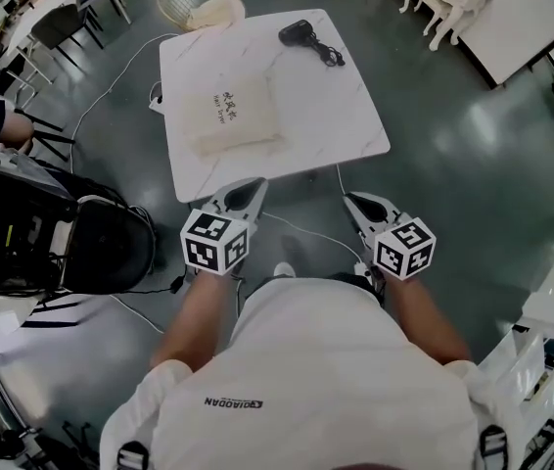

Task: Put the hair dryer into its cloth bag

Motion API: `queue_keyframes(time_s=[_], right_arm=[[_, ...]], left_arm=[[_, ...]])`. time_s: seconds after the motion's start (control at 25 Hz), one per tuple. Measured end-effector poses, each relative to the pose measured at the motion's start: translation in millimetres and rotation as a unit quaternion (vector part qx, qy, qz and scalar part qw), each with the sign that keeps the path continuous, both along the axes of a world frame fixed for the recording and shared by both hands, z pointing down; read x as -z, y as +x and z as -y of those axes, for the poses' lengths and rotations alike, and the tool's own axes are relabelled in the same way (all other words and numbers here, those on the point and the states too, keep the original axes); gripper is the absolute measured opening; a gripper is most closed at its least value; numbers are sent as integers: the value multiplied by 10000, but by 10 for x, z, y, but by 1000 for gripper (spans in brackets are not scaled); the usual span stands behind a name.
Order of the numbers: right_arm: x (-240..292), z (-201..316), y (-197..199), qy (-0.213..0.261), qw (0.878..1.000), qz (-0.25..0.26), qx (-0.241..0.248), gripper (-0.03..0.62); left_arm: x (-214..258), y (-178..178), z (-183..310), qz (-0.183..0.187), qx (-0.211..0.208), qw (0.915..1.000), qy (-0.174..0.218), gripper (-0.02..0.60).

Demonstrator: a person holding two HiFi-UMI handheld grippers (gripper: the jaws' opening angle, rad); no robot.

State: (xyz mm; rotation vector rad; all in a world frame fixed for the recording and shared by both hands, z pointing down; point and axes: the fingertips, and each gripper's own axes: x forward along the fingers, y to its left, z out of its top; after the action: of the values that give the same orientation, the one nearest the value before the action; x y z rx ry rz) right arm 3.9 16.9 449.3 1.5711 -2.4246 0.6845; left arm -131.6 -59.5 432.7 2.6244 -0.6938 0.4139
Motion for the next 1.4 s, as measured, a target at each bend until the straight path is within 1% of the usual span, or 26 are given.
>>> queue_keyframes(time_s=[0.2, 0.52, 0.8, 0.96, 1.08, 1.2, 1.4], right_arm=[[-32, 178, -65, -53, 10000, -32, 51, 21], [-50, 385, -28, -50, 10000, -35, 64, 21], [-138, 689, 135, -53, 9998, -71, 178, 21], [-154, 1027, 299, -23, 9996, -74, 288, 21], [-148, 1326, 475, 25, 9993, -122, 345, 21], [-183, 1705, 694, 74, 9988, -267, 397, 21], [-254, 2330, 1166, 161, 9967, -684, 418, 21]], left_arm=[[-71, -89, 133, -22, 60, 9999, -98, 29], [-148, -162, 261, 13, 194, 9997, -173, 29], [-295, -83, 488, 47, 377, 9990, -246, 29], [-333, 12, 750, 118, 567, 9979, -278, 29], [-350, 111, 942, 237, 669, 9971, -278, 29], [-415, 228, 1181, 350, 810, 9955, -335, 29], [-477, 508, 1540, 483, 1011, 9928, -430, 29]])
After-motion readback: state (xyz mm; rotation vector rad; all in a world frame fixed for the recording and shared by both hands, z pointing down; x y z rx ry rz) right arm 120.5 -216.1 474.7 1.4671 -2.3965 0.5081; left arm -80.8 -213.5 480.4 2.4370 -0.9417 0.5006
